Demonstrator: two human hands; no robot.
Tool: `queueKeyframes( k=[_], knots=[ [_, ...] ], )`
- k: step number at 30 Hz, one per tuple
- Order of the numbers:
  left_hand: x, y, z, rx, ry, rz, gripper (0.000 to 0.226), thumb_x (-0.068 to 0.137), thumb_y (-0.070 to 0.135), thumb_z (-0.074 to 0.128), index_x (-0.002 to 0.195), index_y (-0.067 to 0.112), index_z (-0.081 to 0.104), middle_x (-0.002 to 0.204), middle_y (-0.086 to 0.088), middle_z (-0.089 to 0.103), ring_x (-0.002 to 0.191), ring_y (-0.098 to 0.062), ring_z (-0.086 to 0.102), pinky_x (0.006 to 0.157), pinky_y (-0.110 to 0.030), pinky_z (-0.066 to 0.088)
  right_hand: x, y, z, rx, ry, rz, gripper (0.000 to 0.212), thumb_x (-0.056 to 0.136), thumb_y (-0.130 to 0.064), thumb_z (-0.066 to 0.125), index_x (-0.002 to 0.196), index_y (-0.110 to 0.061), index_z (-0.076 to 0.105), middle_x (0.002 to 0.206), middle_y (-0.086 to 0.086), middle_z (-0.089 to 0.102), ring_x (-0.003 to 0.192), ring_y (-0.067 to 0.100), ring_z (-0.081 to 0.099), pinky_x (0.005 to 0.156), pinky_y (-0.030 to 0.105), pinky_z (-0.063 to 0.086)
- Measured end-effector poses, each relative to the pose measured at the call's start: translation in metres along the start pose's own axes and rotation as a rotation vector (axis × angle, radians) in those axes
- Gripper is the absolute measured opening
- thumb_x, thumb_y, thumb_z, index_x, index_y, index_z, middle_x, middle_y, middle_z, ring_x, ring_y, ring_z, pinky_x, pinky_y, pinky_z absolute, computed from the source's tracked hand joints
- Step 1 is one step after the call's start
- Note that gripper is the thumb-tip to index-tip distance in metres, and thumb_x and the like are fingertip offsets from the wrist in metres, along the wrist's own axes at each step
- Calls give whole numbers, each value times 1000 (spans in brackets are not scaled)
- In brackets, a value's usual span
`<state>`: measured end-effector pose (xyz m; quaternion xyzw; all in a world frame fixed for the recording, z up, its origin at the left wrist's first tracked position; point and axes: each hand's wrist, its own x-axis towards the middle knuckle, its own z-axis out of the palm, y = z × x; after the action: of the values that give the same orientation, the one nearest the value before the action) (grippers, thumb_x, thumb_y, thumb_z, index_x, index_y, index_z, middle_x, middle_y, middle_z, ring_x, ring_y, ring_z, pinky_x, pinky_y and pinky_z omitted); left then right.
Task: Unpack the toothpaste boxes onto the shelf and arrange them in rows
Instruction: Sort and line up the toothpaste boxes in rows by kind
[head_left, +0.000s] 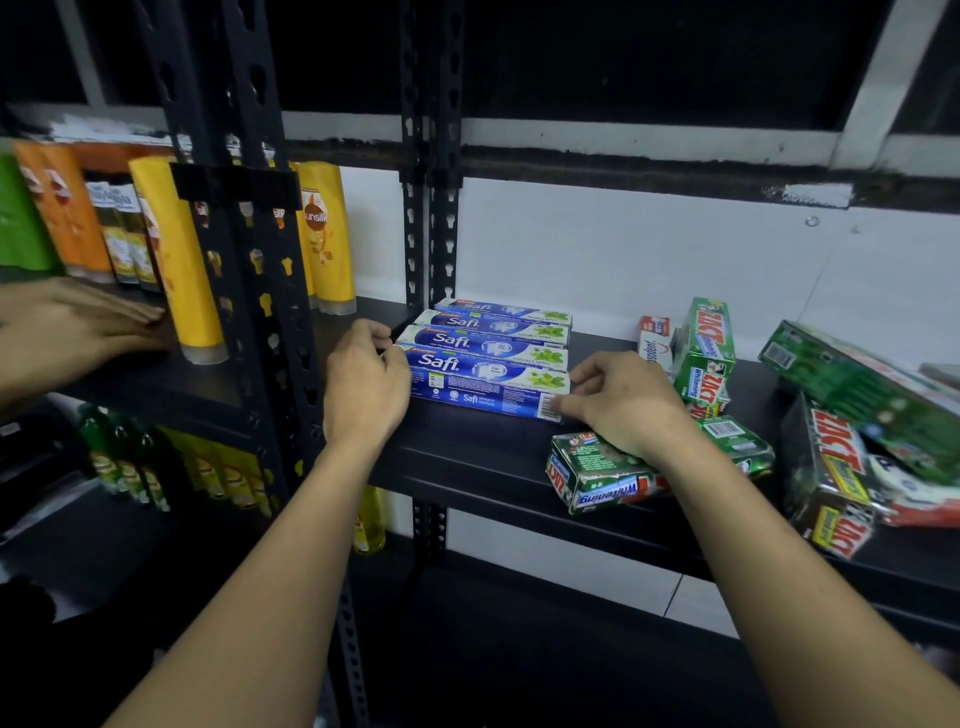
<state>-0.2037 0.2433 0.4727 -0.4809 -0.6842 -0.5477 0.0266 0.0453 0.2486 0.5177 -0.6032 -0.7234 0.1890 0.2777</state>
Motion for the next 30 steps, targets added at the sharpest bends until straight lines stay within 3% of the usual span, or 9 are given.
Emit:
queueKeyframes(
  k=[7, 9, 12, 15, 18, 21, 25, 27, 30],
  knots=[
    [-2, 3, -3, -4, -23, 14, 24, 93, 20, 51, 113, 11, 60, 111, -6, 66, 103, -23, 61, 88, -39, 52, -26, 5, -24, -6, 188, -346, 22, 82, -29, 72, 103, -23, 71, 91, -14, 72, 82, -2, 65, 86, 24, 53],
    [-3, 2, -3, -1, -42, 30, 24, 92, 20, 53, 112, 11, 60, 111, -7, 66, 104, -24, 62, 90, -42, 52, -34, 13, -40, -125, 332, -417, 21, 84, -29, 68, 104, -22, 71, 103, -8, 72, 98, 11, 63, 94, 32, 48],
    [-6, 5, -7, 13, -45, 124, 25, 87, 18, 55, 111, 12, 63, 110, -4, 68, 109, -26, 58, 92, -41, 49, -36, 34, -64, -391, 390, -335, 38, 86, -33, 65, 122, -24, 64, 142, 3, 51, 128, 29, 43, 105, 44, 39],
    [-21, 21, -11, 53, -13, 268, 25, 83, 17, 56, 106, 16, 66, 106, 1, 69, 105, -26, 55, 87, -41, 46, -39, 54, -76, -442, 176, -146, 59, 90, -44, 63, 145, -34, 43, 159, 10, 25, 140, 36, 31, 110, 47, 33],
    [-50, 53, -10, -114, -154, 322, 22, 81, 20, 58, 101, 22, 67, 100, 13, 67, 95, -15, 60, 83, -35, 49, -41, 63, -78, -369, 162, -170, 60, 91, -51, 60, 145, -35, 41, 153, 12, 38, 134, 36, 42, 107, 45, 37],
    [-81, 90, -6, -248, -433, 261, 13, 85, 22, 69, 97, 28, 69, 97, 17, 69, 87, -4, 64, 76, -22, 48, -43, 63, -83, -279, 271, -217, 49, 87, -48, 68, 127, -23, 58, 127, 14, 63, 99, 33, 64, 85, 38, 49],
    [-114, 115, -1, -225, -854, 251, 42, 79, 48, 77, 118, 38, 64, 113, 22, 66, 101, 7, 61, 86, -17, 48, -49, 77, -93, -215, 380, -219, 31, 88, -31, 69, 115, -21, 61, 94, 18, 71, 74, 31, 65, 72, 35, 52],
    [-123, 117, 1, -107, -874, 328, 54, 76, 52, 78, 126, 42, 61, 113, 22, 65, 98, 10, 60, 80, -9, 46, -55, 85, -98, -268, 425, -231, 29, 89, -31, 65, 116, -21, 61, 78, 13, 70, 57, 24, 60, 64, 33, 50],
    [-126, 123, 1, -155, -846, 305, 51, 76, 43, 82, 125, 41, 65, 111, 20, 68, 91, 11, 61, 72, -6, 45, -63, 98, -105, -339, 493, -250, 31, 90, -33, 63, 119, -24, 60, 86, 11, 72, 65, 27, 63, 66, 38, 55]
  ],
)
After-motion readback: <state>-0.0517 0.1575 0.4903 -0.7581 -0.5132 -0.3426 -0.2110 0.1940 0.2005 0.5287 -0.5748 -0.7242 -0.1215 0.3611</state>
